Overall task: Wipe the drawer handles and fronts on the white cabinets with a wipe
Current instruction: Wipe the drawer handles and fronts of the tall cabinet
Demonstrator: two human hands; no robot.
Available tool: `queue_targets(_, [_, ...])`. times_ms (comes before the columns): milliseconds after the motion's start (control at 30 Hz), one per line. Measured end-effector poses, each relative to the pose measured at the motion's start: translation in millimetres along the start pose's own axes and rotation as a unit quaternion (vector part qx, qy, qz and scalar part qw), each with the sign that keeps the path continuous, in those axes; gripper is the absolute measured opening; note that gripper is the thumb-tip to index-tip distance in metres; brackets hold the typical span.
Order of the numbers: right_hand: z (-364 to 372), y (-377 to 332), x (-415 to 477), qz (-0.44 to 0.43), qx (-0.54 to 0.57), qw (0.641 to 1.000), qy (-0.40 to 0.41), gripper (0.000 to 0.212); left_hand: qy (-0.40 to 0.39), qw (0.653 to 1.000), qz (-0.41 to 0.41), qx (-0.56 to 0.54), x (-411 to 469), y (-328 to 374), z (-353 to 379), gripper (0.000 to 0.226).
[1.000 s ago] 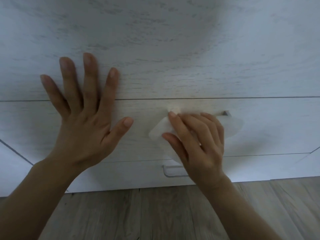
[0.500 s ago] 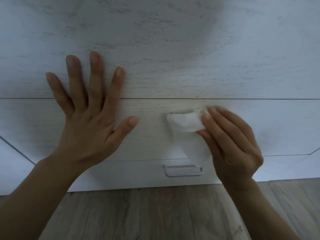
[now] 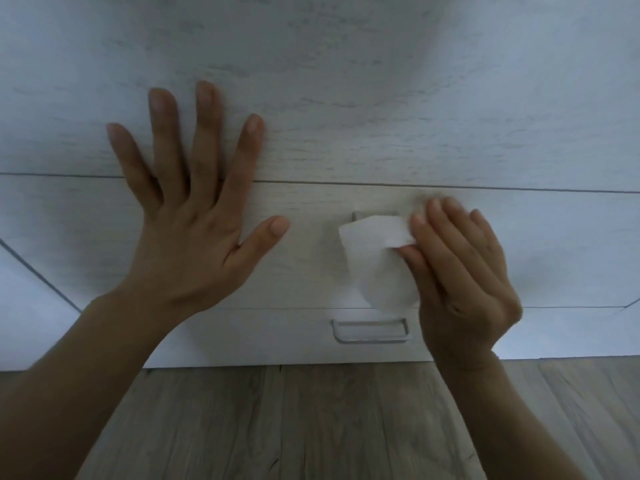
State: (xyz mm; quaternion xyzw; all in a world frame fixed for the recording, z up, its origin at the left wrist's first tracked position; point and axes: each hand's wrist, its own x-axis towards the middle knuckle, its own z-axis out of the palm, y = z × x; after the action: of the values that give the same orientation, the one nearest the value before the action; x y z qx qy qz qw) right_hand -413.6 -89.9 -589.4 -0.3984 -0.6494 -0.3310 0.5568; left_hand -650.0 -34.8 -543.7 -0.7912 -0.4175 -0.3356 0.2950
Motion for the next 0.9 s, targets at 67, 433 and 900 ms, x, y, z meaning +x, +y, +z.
queue_targets(67, [17,-18,7,-0.025,0.006,1.0,-0.005,0.017,0.002,1.0,0.0,-0.012,0,0,1,0.068])
queue_targets(433, [10,-17,1,0.02,0.013,0.999,0.022,0.013,0.009,0.999,0.0,-0.038,0,-1,2,0.066])
queue_targets(900, [9,-12,-11,0.059,0.034,0.997,0.038,0.016,0.012,1.0,0.004,-0.027,2,1,-2,0.067])
